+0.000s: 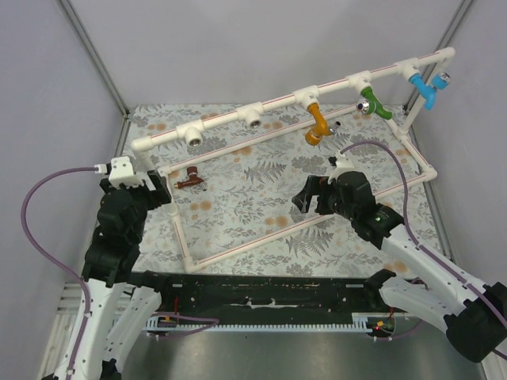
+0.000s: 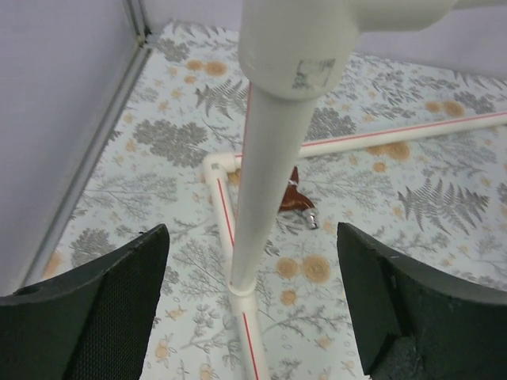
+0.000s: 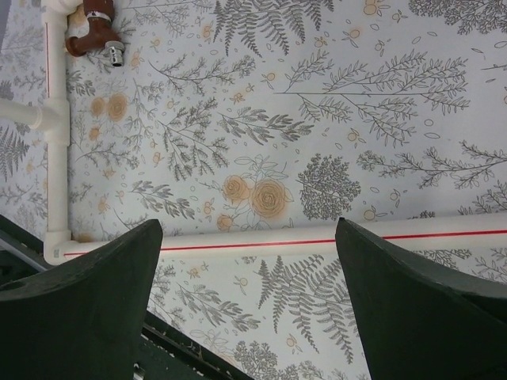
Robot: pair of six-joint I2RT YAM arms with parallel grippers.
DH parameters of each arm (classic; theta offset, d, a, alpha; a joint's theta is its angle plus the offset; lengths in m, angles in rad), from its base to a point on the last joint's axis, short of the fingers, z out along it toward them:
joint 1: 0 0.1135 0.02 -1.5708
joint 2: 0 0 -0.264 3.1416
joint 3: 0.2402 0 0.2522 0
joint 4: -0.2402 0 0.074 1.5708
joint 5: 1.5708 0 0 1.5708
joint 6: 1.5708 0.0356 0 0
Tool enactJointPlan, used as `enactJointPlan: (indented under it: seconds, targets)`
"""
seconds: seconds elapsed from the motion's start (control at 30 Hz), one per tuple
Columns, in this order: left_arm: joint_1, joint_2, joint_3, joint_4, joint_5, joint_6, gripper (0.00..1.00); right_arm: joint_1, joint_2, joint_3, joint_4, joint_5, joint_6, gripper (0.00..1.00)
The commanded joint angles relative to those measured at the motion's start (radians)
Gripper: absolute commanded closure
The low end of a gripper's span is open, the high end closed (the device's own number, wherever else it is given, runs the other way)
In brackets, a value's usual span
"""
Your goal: Install the water faucets
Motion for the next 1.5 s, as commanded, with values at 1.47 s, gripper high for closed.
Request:
enactJointPlan:
  seconds: [1.47]
  targets:
    - [-0.016, 0.246, -0.03, 0.166, -0.016, -0.282, 0.25, 0.408, 1.434, 0.951, 0.601, 0.272, -0.345, 0.23]
